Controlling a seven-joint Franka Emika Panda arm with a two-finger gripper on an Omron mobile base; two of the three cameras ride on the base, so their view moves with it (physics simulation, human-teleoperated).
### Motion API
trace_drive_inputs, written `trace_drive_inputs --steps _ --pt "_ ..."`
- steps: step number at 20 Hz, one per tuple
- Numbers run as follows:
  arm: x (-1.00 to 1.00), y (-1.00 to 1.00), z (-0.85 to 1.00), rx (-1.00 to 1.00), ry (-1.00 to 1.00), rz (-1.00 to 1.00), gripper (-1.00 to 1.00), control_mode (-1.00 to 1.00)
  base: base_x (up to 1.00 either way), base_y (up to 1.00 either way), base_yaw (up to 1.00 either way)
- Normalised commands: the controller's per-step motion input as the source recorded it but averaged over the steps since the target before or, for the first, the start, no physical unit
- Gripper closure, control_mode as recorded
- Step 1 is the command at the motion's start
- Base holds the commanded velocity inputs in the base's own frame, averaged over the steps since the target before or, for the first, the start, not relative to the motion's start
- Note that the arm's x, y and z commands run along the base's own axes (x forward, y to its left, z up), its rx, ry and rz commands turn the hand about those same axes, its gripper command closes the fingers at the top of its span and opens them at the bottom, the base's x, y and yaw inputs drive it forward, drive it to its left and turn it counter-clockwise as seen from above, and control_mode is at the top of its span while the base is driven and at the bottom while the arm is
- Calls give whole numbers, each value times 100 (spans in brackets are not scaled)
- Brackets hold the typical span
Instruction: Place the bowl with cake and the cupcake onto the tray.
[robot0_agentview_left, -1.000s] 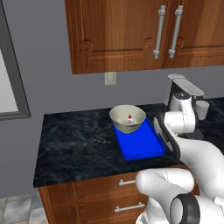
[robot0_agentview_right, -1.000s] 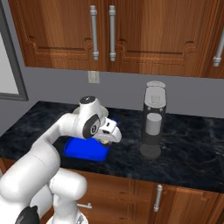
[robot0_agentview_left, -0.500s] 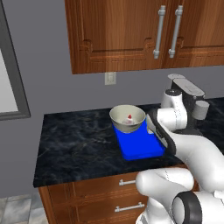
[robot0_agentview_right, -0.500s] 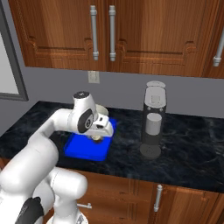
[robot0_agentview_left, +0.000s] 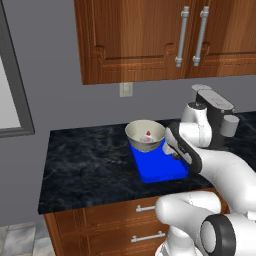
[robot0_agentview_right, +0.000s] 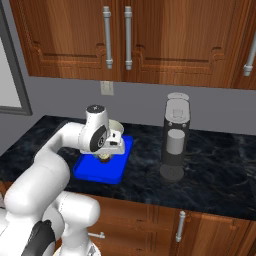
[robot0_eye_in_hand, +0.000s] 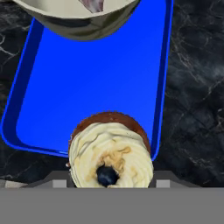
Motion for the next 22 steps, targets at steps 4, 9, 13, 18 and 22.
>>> trace_drive_inputs --steps 4,9,13,18,22 --pt "13 8 -19 4 1 15 100 -100 0 0 0" --pt "18 3 -20 3 2 11 100 -100 0 0 0" --pt "24 5 -17 5 9 7 100 -100 0 0 0" --pt "25 9 -19 5 8 5 100 -100 0 0 0" --pt "26 9 -18 3 10 2 100 -100 0 0 0"
